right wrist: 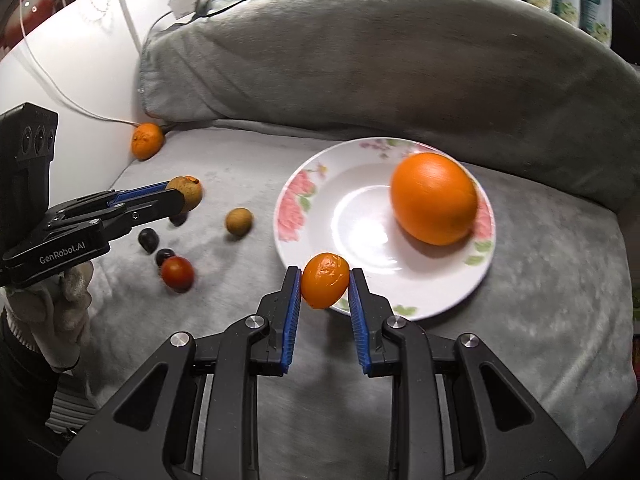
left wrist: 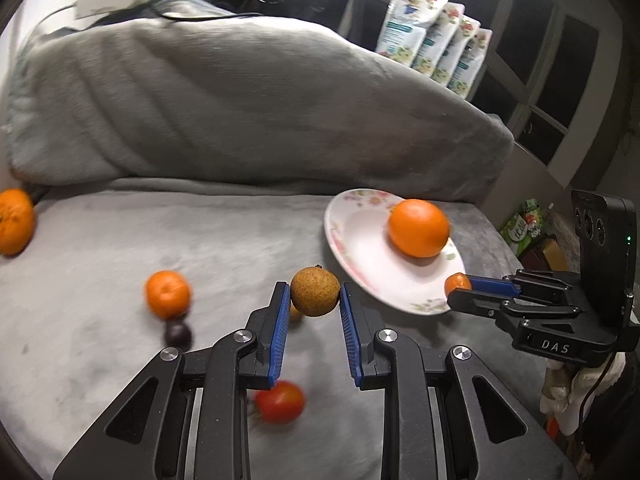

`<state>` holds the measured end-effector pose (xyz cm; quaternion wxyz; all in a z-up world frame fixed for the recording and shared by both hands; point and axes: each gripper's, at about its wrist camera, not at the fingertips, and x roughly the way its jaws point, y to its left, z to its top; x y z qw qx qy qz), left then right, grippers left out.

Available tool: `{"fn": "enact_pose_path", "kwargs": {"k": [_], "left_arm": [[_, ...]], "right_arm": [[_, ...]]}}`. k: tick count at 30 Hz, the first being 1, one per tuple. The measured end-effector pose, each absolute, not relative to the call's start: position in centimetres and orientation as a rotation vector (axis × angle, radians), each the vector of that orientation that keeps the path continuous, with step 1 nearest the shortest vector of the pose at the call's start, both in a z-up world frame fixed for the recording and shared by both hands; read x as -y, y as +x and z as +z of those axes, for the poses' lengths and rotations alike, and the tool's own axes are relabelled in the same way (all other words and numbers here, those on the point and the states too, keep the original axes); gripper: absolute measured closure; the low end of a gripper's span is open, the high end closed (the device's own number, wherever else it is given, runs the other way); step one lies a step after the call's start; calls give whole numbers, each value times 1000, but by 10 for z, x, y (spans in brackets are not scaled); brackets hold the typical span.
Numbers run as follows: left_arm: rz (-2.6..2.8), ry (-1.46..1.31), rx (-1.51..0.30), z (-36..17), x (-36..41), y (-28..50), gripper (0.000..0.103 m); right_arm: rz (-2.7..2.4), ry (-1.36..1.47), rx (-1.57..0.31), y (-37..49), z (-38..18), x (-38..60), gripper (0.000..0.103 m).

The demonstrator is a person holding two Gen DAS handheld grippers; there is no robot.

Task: Organize fruits
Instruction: 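Carry the tangerine to the plate with the right tool while the left tool carries the brown fruit there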

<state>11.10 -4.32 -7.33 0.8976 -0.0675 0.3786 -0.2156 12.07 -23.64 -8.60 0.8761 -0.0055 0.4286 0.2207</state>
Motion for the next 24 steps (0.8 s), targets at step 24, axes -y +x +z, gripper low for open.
{"fn": "enact_pose_path", "kwargs": {"k": [24], "left_arm": [[-528,-49,-818,-78,114,136,79]], "right_arm": [[405,-20,-906,131,-95,257,78]]}}
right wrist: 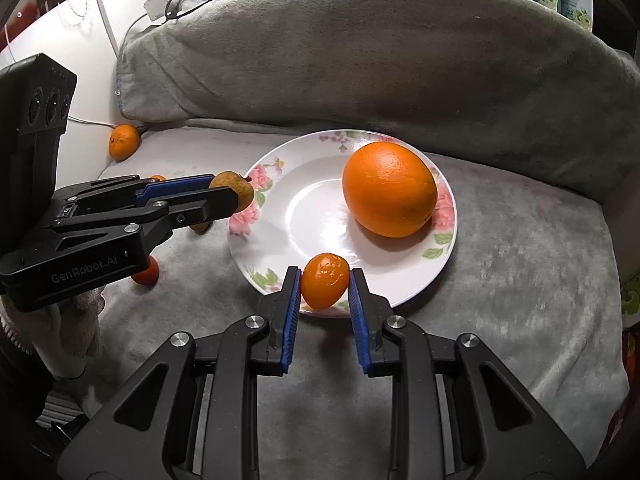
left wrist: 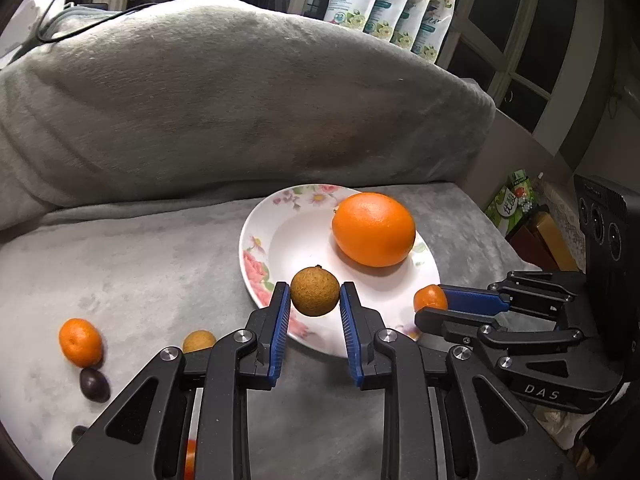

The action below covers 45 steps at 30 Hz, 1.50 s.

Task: Organize fruits
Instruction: 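Carry the tangerine to the plate with the right tool while the left tool carries the brown fruit there, then move the right tool back toward the red tomato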

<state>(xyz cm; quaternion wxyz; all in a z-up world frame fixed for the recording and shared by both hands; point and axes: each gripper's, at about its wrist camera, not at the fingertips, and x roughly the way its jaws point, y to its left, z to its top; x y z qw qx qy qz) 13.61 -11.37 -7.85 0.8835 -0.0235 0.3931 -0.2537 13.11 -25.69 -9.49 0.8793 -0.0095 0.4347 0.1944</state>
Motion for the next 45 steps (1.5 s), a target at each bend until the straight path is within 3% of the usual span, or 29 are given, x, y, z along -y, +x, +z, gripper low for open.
{"fn": "enact_pose_path", "kwargs": {"k": [12,14,16,18,23,26,29,33,45], "left_arm": [[-530,-38,-820,-79,122,141,79],[-525,-39,-820,-79,122,142,72],[-524,-40,-818,-78,121,142,67],[-513,-35,-810,-77,120,141,59],[-494,-40,-799,-74,117,140,43],[-489,-45,-790,-72,116,139,32],[-470,-54,-779,-69,113,138,26],[-453,-67,-776,-66,107,137,26],[-424,-73,-724,-51,91,125,26]], "right_arm": [[390,-14,-904,133,-98,260,78],[388,-15,-903,133,-98,261,78],[384,-16,-902,133,-98,262,72],[377,-19,-893,131,-97,263,42],[372,-33,-864,128,-91,263,33],[361,-44,-851,125,-88,262,22],[346,-53,-834,121,-82,261,18],[317,-71,-810,115,-74,260,13],[289,-137,-721,96,-47,241,13]]}}
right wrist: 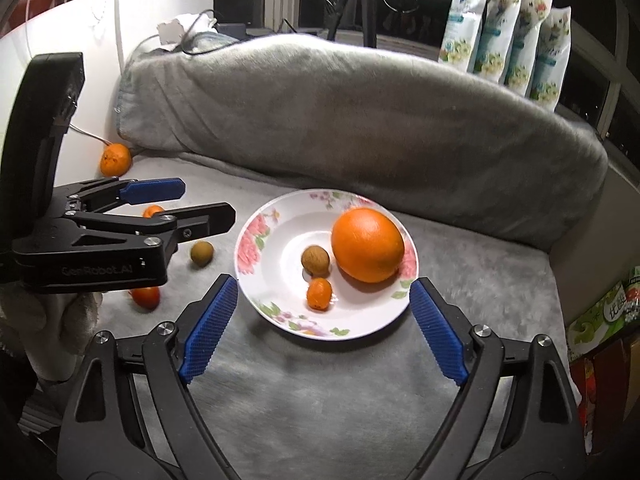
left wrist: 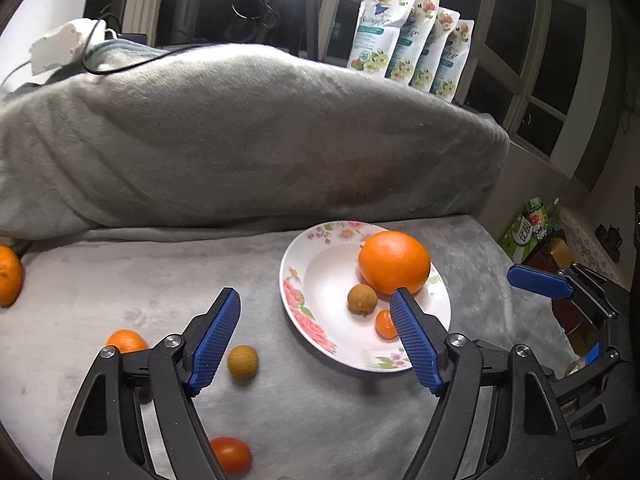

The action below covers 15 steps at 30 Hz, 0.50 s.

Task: Organize fruits
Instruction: 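Move the right tool back toward the red tomato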

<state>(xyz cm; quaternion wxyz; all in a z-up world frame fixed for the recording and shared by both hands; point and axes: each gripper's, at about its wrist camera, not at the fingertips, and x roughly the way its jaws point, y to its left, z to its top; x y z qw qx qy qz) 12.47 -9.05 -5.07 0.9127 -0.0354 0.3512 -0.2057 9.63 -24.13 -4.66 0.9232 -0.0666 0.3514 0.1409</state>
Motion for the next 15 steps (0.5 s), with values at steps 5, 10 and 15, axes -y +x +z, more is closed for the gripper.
{"fn": "enact_pose_path", "kwargs": {"k": [5,10,15], "left_arm": [[-413,-81,-710,-47,81,121,26],[-389,-86,-700,-45,63,116,26],[-348,-110,-689,-42,30,109,26]], "right_arm": [[305,-161,-692,88,-38,229,13],[325,-158,-676,88,-33,222,13],[360,-108,-673,92,-32,221,13]]}}
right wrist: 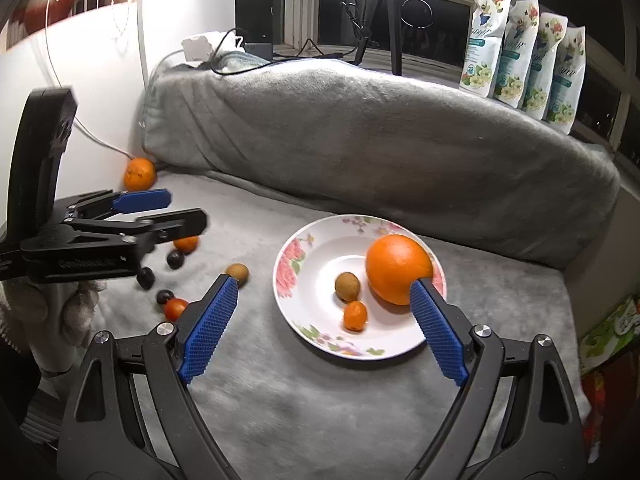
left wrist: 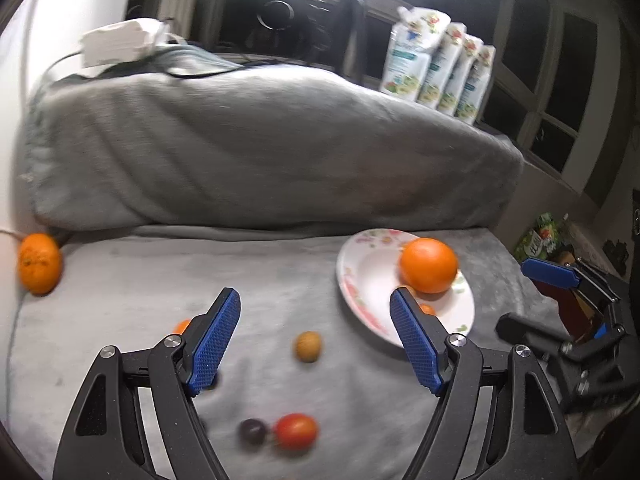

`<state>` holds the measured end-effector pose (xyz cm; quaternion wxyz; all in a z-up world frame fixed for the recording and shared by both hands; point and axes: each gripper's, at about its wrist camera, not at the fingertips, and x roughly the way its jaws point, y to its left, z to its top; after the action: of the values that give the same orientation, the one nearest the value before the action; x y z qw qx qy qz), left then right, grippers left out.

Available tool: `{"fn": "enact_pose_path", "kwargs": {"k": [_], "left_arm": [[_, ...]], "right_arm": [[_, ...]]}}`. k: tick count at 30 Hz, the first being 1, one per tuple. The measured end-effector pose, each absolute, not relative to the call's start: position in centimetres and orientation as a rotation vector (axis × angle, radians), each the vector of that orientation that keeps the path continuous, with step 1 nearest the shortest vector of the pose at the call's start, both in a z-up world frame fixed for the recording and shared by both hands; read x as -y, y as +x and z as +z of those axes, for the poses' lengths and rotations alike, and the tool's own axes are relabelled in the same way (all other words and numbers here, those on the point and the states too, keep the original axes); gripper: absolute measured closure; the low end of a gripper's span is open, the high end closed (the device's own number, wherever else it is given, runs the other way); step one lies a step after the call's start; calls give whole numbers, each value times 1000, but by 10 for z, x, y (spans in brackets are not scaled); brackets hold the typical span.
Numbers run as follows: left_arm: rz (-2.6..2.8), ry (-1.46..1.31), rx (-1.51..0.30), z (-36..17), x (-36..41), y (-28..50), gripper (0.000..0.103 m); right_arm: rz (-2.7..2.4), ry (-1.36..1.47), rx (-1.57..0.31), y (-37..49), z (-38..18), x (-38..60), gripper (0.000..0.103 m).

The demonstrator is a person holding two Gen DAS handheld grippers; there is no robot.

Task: Organize fruits
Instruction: 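Move the right tool back toward the red tomato, then close the right tool on the red tomato while the left tool grasps a dark plum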

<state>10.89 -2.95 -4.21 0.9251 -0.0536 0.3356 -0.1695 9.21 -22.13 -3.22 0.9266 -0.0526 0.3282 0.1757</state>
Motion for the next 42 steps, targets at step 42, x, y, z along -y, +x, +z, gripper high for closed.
{"fn": "enact_pose_path", "kwargs": {"k": [42], "left_arm": [[-313,-226,-929,-119,-48,122,64]], "right_arm": [[737,-117,-886,104,-110,109,36]]}}
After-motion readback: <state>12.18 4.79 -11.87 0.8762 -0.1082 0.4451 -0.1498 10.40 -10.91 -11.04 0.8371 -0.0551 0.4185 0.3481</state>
